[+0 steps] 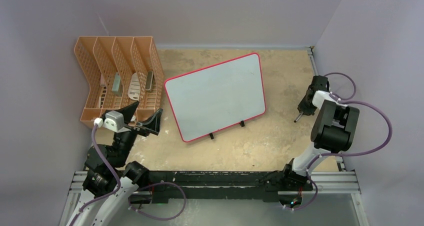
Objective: Write a sentence on the whiteboard
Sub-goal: Pick up the whiteboard marker from the corner of the board, then pass from the right arm to the left
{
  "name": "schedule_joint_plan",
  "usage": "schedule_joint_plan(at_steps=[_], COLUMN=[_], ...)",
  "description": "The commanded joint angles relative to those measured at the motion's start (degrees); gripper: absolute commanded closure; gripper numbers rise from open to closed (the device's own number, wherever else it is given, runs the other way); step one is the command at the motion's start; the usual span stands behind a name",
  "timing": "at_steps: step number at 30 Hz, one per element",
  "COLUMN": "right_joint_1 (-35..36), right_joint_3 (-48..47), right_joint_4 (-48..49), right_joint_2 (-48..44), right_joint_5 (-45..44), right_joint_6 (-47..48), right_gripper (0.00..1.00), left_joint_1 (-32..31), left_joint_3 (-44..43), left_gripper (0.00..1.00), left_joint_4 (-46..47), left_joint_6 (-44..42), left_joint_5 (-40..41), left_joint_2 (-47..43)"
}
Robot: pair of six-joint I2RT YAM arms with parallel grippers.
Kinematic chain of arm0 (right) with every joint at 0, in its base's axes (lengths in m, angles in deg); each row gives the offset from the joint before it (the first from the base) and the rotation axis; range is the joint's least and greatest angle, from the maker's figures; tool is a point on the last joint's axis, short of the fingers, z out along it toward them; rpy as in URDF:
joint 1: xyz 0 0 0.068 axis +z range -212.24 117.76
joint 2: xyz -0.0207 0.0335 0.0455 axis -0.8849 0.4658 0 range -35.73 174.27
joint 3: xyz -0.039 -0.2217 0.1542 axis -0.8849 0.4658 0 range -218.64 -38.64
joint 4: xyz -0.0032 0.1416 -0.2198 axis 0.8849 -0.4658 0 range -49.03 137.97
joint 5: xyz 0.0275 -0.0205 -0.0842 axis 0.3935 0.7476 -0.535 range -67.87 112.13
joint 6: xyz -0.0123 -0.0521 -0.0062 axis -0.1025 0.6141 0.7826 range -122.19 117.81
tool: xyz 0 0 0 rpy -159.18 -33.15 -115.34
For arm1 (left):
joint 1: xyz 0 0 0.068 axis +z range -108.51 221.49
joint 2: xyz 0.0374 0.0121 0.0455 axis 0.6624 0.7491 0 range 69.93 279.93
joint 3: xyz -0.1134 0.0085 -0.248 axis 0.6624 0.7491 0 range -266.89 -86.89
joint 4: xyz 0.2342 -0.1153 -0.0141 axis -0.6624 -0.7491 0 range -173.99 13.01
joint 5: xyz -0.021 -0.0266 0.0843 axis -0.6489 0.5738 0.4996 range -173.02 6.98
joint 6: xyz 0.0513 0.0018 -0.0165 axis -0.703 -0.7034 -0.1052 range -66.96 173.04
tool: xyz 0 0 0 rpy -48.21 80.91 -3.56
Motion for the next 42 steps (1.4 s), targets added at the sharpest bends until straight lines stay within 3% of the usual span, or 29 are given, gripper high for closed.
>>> schedule_joint_plan(at_steps=[1,11,24,31,42], right_joint_1=[1.13,6.55,11.54,18.32,32.37], right_joint_3=[-0.53,-0.54,-2.03,-5.34,-10.15], right_joint_4=[-5.15,-4.89,-7.79,-10.71,-12.47], right_joint_2=[1.69,-1.51,-19.96,-29.21,-33.62], right_joint_5=[-0.33,-1.20,5.59,9.00,16.20], right_joint_6=[0.54,0.74,2.64,4.90,9.00], right_gripper=[0.79,1.00,1.00,1.00,1.00], left_joint_1=[-0.35,0.37,1.24,1.25,1.23], left_joint_3=[-0.28,-0.20,-3.34,-11.42,-25.71], left_gripper=[0.00,0.00,0.00,0.00,0.00], left_joint_4=[1.96,2.24,0.40,-4.07,-11.43], left_joint_6=[-0.92,-0.92,2.46,9.70,18.51], left_joint_5=[0.03,-1.77,-9.93,-14.07,-22.68], left_joint_2=[-0.51,0.81,9.49,20.32,37.90])
